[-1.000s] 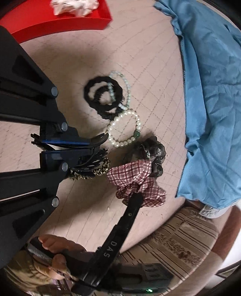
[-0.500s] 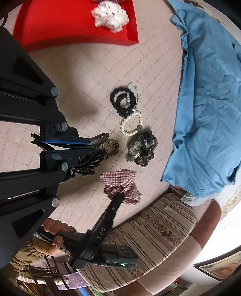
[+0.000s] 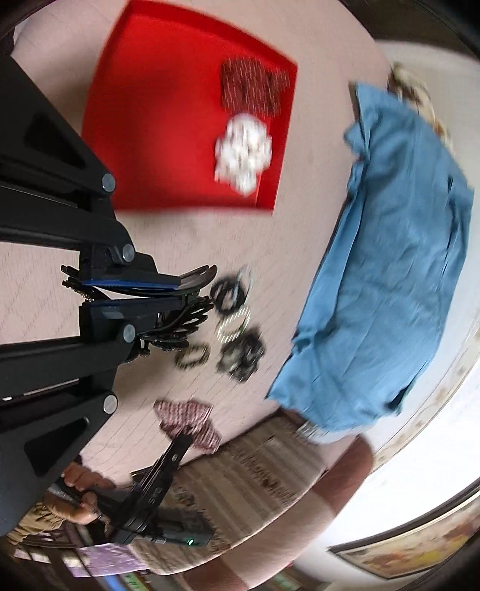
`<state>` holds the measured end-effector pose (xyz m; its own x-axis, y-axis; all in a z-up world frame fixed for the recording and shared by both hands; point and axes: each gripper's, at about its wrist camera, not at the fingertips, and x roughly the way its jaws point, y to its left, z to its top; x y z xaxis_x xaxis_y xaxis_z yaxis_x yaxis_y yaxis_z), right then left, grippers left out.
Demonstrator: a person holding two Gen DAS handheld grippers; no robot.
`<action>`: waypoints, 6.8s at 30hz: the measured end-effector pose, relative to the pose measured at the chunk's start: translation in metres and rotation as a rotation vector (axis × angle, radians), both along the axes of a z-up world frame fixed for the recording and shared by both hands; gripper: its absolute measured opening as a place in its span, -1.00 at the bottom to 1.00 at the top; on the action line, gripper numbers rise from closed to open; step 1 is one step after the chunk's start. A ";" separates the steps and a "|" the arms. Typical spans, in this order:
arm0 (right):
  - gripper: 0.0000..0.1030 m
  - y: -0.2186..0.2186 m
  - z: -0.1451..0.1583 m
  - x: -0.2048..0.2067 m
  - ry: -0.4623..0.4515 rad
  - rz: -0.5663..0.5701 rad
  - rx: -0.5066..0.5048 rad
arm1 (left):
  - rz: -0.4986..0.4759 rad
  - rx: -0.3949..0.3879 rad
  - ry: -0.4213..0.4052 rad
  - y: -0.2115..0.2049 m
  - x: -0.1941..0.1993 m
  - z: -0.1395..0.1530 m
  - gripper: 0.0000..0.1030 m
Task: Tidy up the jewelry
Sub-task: 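Carry the clip and plaid scrunchie into the red tray and lower them, then open both tools to release the clip and scrunchie in the tray, then move both tools back toward the hair ties and bracelets, then grasp and lift black hair tie with left tool while right tool lifts leopard-print hair tie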
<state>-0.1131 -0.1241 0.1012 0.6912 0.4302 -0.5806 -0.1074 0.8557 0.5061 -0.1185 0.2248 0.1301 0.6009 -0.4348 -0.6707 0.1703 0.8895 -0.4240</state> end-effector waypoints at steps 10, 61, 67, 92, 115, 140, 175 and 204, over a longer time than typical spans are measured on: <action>-0.79 0.096 0.023 0.007 -0.025 0.168 -0.099 | 0.195 -0.053 0.003 0.099 0.001 -0.015 -0.91; -0.22 0.348 -0.047 0.057 0.125 0.553 -0.259 | 0.486 0.129 -0.122 0.178 0.014 -0.050 -0.08; -0.15 0.344 -0.038 0.052 0.088 0.546 -0.272 | 0.538 0.219 -0.142 0.176 0.009 -0.047 0.20; -0.02 0.271 -0.012 0.023 0.028 0.423 -0.264 | 0.524 0.489 -0.120 0.133 0.001 -0.049 0.24; 0.15 0.113 -0.007 -0.005 0.026 0.167 -0.201 | 0.275 0.654 -0.205 -0.010 -0.047 0.001 0.47; 0.18 -0.022 -0.060 0.021 0.122 -0.024 -0.198 | 0.039 0.561 -0.089 -0.104 0.019 -0.035 0.52; -0.55 0.011 -0.095 0.094 0.095 0.083 -0.238 | 0.014 0.397 0.115 -0.129 0.169 -0.116 -0.83; -0.83 0.025 -0.055 0.042 0.008 0.079 -0.175 | 0.133 0.272 0.034 -0.066 0.038 -0.035 -0.85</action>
<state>-0.0708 -0.0993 0.0462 0.6544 0.3752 -0.6565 -0.1748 0.9198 0.3514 -0.0809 0.1592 0.0949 0.6159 -0.1553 -0.7724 0.0342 0.9847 -0.1707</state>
